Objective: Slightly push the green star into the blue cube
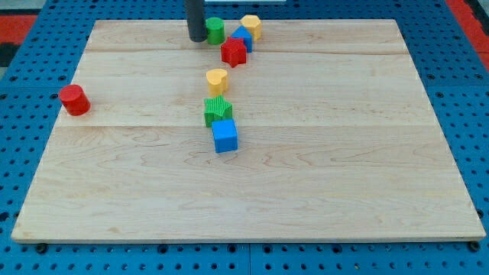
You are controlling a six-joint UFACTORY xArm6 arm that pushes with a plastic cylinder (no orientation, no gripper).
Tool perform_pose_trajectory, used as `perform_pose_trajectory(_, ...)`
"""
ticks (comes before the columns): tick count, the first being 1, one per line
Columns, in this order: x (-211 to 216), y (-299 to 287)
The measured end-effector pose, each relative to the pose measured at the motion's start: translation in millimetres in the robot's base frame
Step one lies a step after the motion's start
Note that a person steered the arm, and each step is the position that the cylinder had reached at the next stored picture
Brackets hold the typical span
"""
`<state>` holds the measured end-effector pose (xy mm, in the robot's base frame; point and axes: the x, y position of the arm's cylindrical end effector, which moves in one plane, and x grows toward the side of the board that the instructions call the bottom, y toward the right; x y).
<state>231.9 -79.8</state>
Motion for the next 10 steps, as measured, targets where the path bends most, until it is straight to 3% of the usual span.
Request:
perform_pose_trajectory(2, 21, -16)
perform_pose_trajectory(4, 135, -52)
perform_pose_trajectory(5, 161, -43)
perform_pose_trajectory(7, 164, 45)
perform_pose_trajectory(8, 168, 34)
perform_pose_trajectory(9, 174, -32)
perform_pose_trajectory(10, 144, -43)
